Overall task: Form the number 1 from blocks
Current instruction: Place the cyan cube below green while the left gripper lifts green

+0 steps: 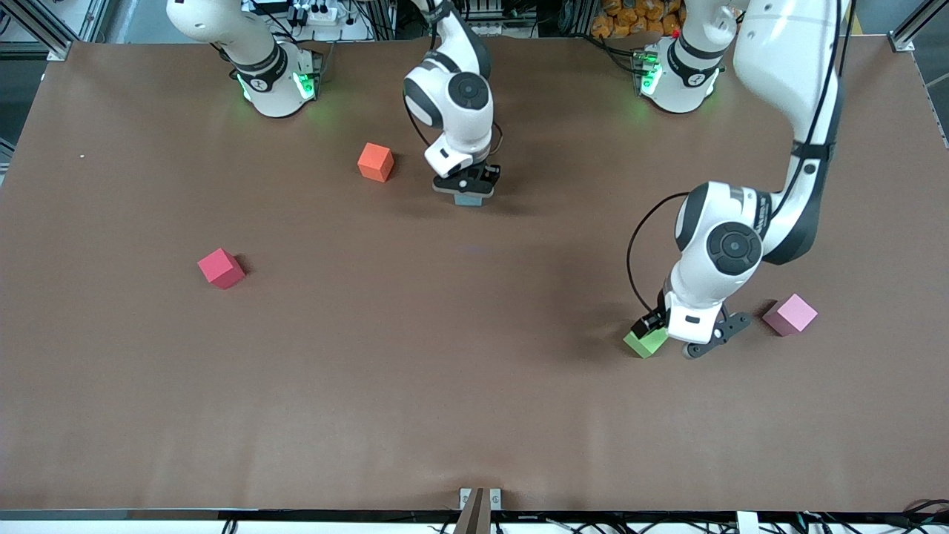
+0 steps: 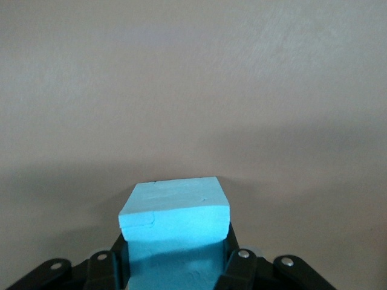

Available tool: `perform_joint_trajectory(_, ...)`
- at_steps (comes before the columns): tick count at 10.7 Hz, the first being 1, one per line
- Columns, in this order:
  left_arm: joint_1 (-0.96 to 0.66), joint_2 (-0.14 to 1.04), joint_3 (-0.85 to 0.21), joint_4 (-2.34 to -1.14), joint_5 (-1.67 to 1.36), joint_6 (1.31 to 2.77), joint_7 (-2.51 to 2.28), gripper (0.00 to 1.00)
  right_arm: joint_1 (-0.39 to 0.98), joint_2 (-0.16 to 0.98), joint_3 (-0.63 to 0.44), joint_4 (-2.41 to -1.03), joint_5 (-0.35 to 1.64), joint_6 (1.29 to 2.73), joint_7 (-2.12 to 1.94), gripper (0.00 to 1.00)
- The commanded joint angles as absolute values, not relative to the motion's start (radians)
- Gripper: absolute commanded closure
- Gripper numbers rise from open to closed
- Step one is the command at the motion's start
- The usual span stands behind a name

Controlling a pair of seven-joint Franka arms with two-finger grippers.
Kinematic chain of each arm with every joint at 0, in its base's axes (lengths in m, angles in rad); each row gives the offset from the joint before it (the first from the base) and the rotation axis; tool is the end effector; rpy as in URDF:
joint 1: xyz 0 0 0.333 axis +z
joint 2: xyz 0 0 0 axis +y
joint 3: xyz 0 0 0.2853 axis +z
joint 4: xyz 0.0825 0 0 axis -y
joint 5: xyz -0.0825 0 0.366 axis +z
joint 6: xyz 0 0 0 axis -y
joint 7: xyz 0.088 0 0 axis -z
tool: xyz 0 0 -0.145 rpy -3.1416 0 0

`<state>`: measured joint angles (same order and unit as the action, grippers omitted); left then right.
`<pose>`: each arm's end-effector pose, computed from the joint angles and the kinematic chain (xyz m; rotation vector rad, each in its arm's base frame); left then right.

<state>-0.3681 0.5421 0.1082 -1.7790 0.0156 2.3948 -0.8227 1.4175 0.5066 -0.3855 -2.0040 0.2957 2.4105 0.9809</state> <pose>0.6185 -0.1670 0.2094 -3.0098 -0.8236 -0.1556 0.2915 0.4938 0.1626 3.0978 -0.2112 -0.0470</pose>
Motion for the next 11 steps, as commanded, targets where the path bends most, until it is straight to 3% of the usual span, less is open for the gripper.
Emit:
perform_joint_trajectory(1, -0.385, 0.600, 0.129, -1.741, -0.034, 2.437, -0.825, 0.00, 1.451, 0.476, -0.394, -2.055, 0.308, 2.425, 1.005, 1.00)
perform_joint_trajectory(2, -0.385, 0.612, 0.132, -1.727, -0.046, 2.437, -0.822, 0.00, 1.456, 0.474, -0.394, -2.059, 0.308, 2.425, 1.005, 0.97)
perform_joint_trajectory(3, -0.385, 0.617, 0.132, -1.727, -0.054, 2.437, -0.822, 0.00, 1.456, 0.474, -0.394, -2.057, 0.308, 2.425, 1.021, 0.88)
perform_joint_trajectory(4, -0.385, 0.620, 0.132, -1.727, -0.052, 2.437, -0.819, 0.00, 1.456, 0.474, -0.394, -2.057, 0.308, 2.424, 1.032, 0.71)
perform_joint_trajectory(5, -0.385, 0.623, 0.132, -1.727, -0.048, 2.439, -0.818, 0.00, 1.456, 0.474, -0.394, -2.057, 0.308, 2.418, 1.043, 0.04)
perform_joint_trajectory(8, -0.385, 0.655, 0.132, -1.727, -0.045, 2.444, -0.816, 0.00, 1.450, 0.456, -0.409, -2.054, 0.308, 2.408, 1.054, 0.00)
perform_joint_trajectory(9, -0.385, 0.658, 0.132, -1.729, -0.037, 2.454, -0.815, 0.05, 1.447, 0.450, -0.441, -2.052, 0.308, 2.398, 1.042, 0.00)
perform_joint_trajectory(10, -0.385, 0.658, 0.132, -1.730, -0.037, 2.454, -0.771, 0.27, 1.447, 0.449, -0.493, -2.051, 0.307, 2.389, 1.022, 0.00)
perform_joint_trajectory(11, -0.385, 0.658, 0.132, -1.729, -0.049, 2.457, -0.655, 0.69, 1.445, 0.449, -0.547, -2.052, 0.307, 2.376, 0.978, 0.00)
